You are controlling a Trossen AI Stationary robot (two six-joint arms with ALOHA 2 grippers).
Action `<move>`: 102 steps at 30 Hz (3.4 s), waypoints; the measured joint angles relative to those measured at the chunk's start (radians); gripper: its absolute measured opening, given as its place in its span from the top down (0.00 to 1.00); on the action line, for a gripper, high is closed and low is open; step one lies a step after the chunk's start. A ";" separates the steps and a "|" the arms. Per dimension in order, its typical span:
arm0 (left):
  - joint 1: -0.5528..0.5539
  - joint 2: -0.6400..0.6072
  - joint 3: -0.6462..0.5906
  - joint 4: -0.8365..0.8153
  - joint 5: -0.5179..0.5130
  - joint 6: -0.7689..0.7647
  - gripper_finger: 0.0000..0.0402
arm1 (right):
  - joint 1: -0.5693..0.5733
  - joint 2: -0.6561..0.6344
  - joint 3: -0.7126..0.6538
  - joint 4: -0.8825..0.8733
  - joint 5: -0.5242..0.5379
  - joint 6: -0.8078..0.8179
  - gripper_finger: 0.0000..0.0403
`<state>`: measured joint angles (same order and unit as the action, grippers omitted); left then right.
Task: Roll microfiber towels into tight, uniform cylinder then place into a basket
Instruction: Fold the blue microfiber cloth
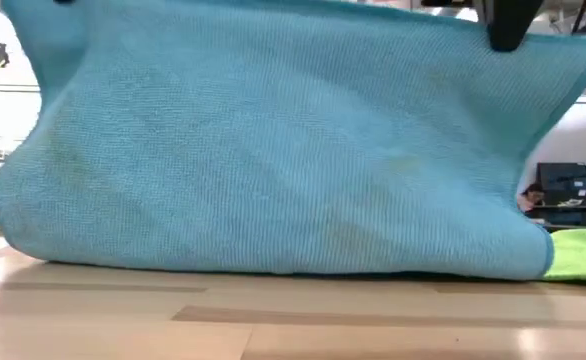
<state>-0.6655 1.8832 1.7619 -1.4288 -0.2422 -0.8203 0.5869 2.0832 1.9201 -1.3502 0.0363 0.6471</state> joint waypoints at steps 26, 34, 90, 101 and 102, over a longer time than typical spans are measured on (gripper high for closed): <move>0.132 0.000 -0.336 0.118 -0.238 0.040 1.00 | -0.165 0.000 -0.199 0.039 0.274 -0.123 0.99; 0.157 0.000 -0.350 0.152 -0.216 0.066 1.00 | -0.181 -0.001 -0.259 0.090 0.257 -0.133 0.99; 0.096 0.000 -0.423 0.405 -0.174 0.171 0.80 | -0.407 -0.001 -0.297 0.154 0.249 -0.498 0.97; 0.076 -0.037 -0.428 0.272 -0.269 0.069 0.80 | -0.398 -0.001 -0.296 0.157 0.188 -0.498 0.77; 0.068 -0.045 -0.428 0.259 -0.272 0.054 0.80 | -0.398 -0.001 -0.296 0.158 0.188 -0.498 0.74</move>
<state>-0.5975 1.8381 1.3334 -1.1693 -0.5141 -0.7667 0.1890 2.0823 1.6238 -1.1923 0.2245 0.1490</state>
